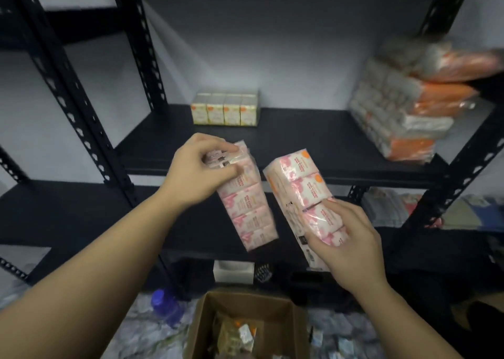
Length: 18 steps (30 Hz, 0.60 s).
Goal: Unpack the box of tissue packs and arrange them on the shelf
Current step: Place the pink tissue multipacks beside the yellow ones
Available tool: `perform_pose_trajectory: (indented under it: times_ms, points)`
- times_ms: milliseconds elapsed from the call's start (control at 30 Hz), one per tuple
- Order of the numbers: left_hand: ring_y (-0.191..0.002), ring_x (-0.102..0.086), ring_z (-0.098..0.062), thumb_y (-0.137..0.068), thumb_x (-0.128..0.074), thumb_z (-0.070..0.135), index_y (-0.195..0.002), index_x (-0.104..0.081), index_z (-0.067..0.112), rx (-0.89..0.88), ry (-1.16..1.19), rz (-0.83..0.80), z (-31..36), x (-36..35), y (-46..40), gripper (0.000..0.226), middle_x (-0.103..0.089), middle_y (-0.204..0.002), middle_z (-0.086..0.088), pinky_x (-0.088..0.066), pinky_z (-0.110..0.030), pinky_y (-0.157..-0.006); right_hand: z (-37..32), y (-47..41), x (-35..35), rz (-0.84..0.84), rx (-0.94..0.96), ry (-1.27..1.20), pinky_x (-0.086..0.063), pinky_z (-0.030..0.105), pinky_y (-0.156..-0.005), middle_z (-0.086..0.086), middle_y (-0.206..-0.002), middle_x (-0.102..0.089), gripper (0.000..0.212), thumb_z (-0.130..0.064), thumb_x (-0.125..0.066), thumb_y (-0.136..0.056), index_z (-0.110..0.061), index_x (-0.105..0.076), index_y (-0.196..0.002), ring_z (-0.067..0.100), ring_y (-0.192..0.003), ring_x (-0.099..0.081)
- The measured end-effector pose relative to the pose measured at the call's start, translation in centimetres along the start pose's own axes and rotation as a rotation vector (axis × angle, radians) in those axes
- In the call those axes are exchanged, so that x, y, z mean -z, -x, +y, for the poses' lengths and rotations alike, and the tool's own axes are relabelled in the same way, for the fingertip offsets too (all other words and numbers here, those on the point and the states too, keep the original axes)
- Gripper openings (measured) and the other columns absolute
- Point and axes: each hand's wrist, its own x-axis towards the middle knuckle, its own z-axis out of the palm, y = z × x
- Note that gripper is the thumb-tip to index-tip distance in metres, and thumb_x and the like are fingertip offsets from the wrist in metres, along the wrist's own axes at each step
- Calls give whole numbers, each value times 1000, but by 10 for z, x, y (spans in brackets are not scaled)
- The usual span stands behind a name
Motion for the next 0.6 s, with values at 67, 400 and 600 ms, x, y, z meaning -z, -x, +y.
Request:
perform_pose_trajectory:
  times_ms: [67,400,600]
  points:
    - [-107,-64,-1,-78,-87,28,-102,-80,37,1,6,-13,8,2,-29,27,-64,-117,15,-51,-21,-90,-7,-26,0,26,2,11,-42,11,-93,-16,-131,-57,67,-17,-93,-70,-31,-67,-130,1,-121,-56]
    - [-84,-74,-2,-97,-71,27,-101,-79,25,69,159,-140,-12,-4,-166,9,-79,-92,11,-53,-13,-64,-29,-147,-12,71,-36,135,-52,30,-88,-26,-123,-54,60,-30,-89,-74,-42,-63,-126,4,-113,-57]
    - [-100,-71,-9,-101,-63,35,-100,-75,30,215,273,-107,-69,-38,-203,14,-75,-103,11,-53,-24,-82,-14,-186,-40,-9,-108,301,-45,27,-87,-20,-123,-54,50,-37,-85,-77,-40,-65,-123,7,-115,-53]
